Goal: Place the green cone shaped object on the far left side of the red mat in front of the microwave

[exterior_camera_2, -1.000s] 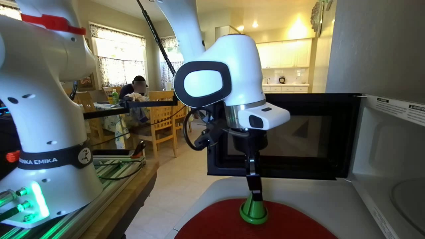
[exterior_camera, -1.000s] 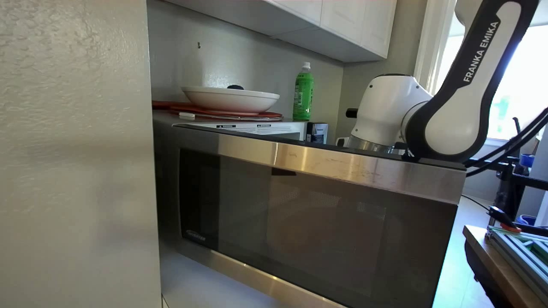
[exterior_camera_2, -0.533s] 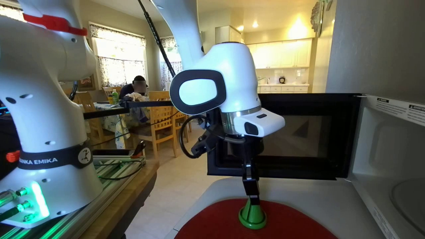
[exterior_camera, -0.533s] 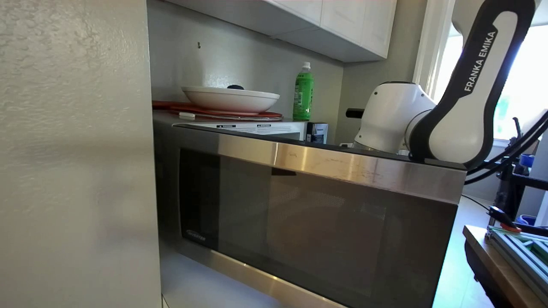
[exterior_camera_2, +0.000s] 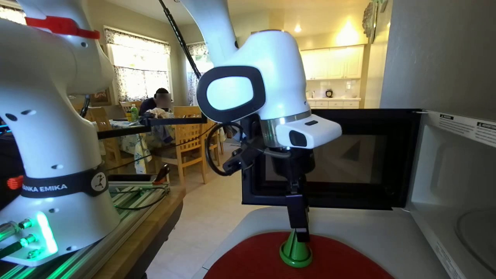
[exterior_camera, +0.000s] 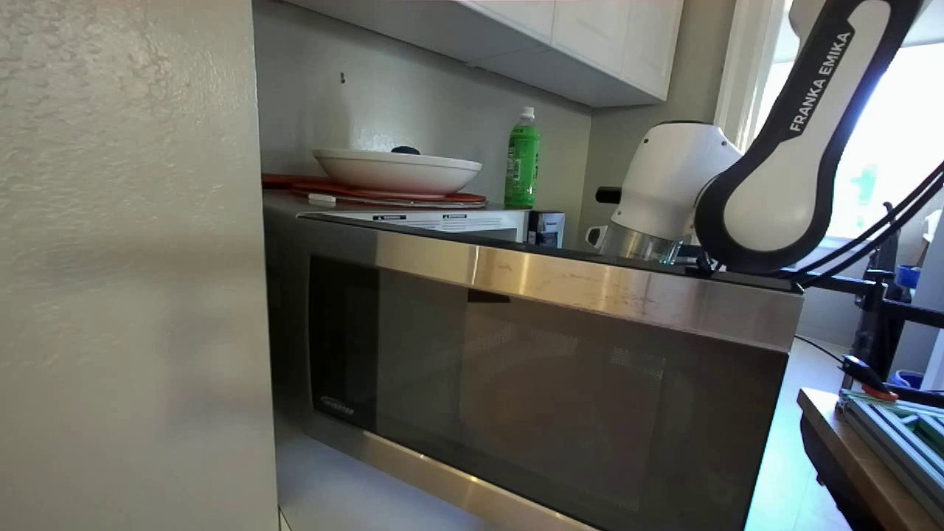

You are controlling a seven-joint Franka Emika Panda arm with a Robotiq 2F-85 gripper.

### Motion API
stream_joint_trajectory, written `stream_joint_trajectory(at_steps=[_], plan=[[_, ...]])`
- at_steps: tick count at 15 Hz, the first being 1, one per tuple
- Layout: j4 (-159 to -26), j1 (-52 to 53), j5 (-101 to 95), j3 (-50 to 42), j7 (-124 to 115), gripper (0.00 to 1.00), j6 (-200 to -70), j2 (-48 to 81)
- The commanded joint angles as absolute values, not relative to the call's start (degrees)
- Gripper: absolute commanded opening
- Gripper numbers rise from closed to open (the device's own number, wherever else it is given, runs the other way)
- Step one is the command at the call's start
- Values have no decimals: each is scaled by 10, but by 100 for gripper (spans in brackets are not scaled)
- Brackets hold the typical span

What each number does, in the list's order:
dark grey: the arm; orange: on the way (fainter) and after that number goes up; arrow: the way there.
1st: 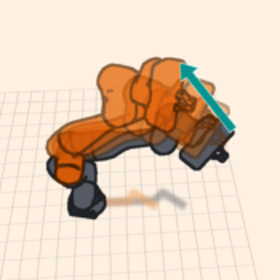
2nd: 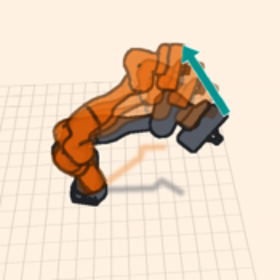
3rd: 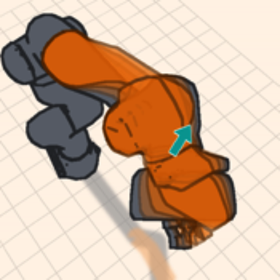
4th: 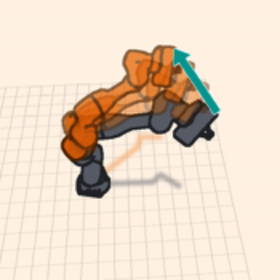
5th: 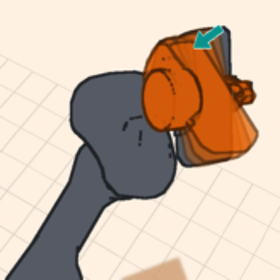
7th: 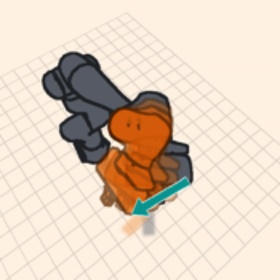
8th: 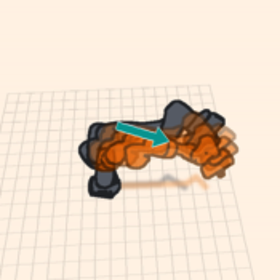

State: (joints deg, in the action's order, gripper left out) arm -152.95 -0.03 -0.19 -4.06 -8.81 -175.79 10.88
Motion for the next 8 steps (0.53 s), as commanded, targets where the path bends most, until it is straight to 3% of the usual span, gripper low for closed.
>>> stream_joint_trajectory(at_steps=[1,8], plan=[[-1533,39,-80,-123,-125,100,-1648,40],[-1505,-21,-101,-66,-103,100,-1433,-119]])
